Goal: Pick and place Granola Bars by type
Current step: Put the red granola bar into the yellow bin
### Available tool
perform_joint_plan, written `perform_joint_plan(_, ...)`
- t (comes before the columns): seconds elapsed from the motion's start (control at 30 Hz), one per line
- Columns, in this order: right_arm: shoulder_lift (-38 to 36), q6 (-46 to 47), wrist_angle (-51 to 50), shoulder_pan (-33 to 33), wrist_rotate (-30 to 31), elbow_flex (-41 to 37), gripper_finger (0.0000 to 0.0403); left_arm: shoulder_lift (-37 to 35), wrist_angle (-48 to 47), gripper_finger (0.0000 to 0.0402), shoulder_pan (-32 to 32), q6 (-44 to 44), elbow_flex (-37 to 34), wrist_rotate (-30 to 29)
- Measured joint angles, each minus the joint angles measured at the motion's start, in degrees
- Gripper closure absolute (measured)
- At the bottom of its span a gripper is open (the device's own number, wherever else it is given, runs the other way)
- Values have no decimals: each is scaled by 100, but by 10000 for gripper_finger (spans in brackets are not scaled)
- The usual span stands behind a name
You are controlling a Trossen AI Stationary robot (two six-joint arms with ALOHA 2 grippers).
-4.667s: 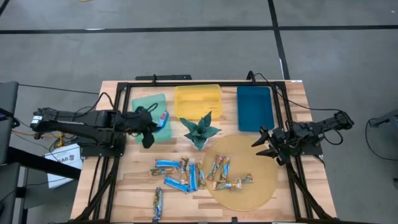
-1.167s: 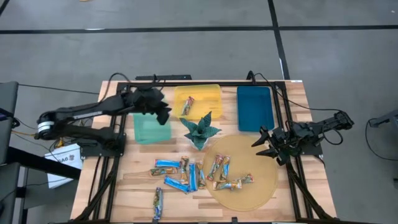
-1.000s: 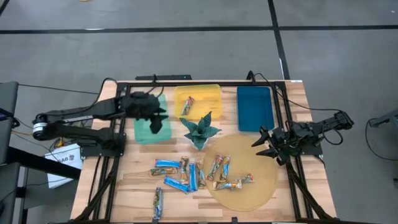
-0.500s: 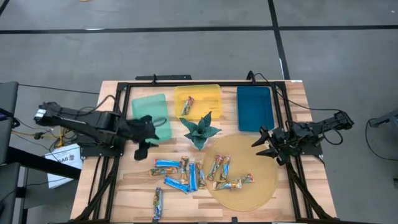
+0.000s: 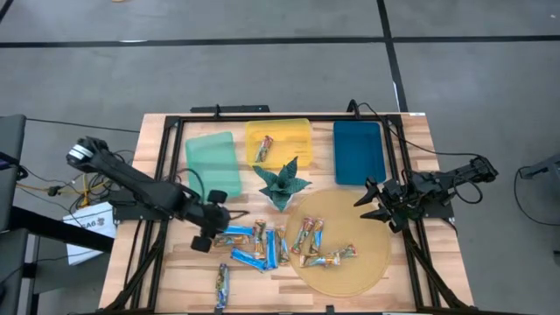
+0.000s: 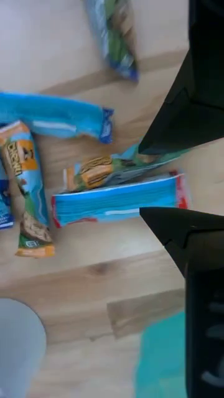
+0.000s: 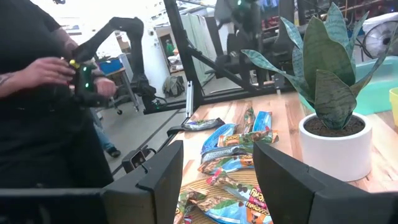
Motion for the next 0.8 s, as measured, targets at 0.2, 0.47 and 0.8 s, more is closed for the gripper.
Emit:
perform_joint_plan(0.2,1,1,1,-2,0,0,214,934,557,262,11,-3,14,-145)
perform_joint_plan(0.47,1,0,2,-2,0,0,214,1818,549,262,158,-24,392,-145)
perform_joint_plan(0.8,2,0,2,0,0,0,214,2131,506,262,379,-193,542,-143)
